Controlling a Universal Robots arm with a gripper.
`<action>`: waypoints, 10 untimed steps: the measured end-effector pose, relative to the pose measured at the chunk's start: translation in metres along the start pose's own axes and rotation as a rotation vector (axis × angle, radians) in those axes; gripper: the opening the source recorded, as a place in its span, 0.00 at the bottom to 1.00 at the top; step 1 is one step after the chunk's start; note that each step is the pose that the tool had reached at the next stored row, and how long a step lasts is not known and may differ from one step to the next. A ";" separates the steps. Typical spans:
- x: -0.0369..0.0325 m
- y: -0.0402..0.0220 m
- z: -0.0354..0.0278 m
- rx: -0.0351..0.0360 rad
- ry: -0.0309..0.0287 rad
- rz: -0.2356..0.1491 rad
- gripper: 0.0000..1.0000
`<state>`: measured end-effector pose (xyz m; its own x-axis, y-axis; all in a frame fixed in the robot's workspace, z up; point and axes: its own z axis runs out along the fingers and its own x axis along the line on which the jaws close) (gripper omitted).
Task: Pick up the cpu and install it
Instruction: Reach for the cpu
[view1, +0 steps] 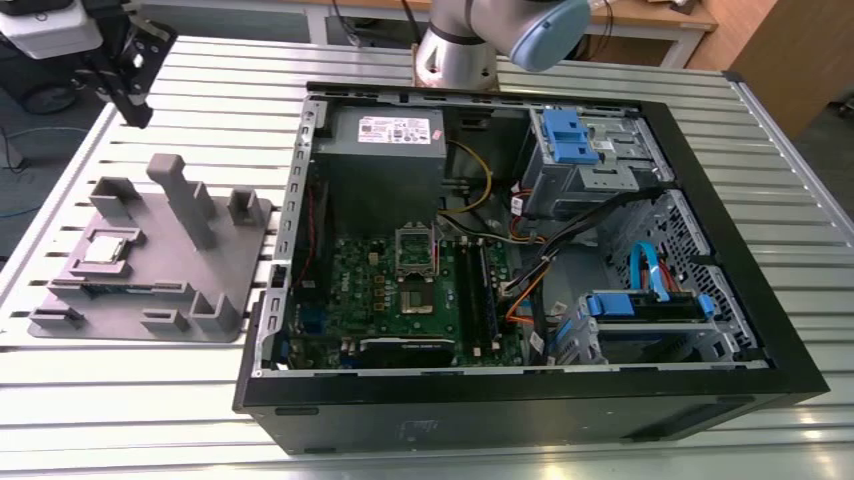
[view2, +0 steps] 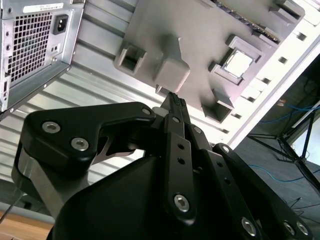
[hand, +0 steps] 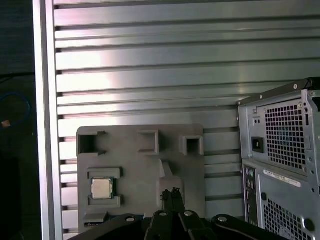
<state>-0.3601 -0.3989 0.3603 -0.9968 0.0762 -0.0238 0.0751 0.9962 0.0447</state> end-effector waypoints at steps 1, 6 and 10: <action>0.0017 -0.0002 0.0006 0.0000 0.0001 0.000 0.11; 0.0111 -0.0010 0.0038 0.0000 0.0001 0.000 0.11; 0.0195 -0.0018 0.0063 -0.0001 0.0000 0.000 0.11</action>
<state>-0.3795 -0.3989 0.3535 -0.9968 0.0763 -0.0238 0.0751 0.9962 0.0448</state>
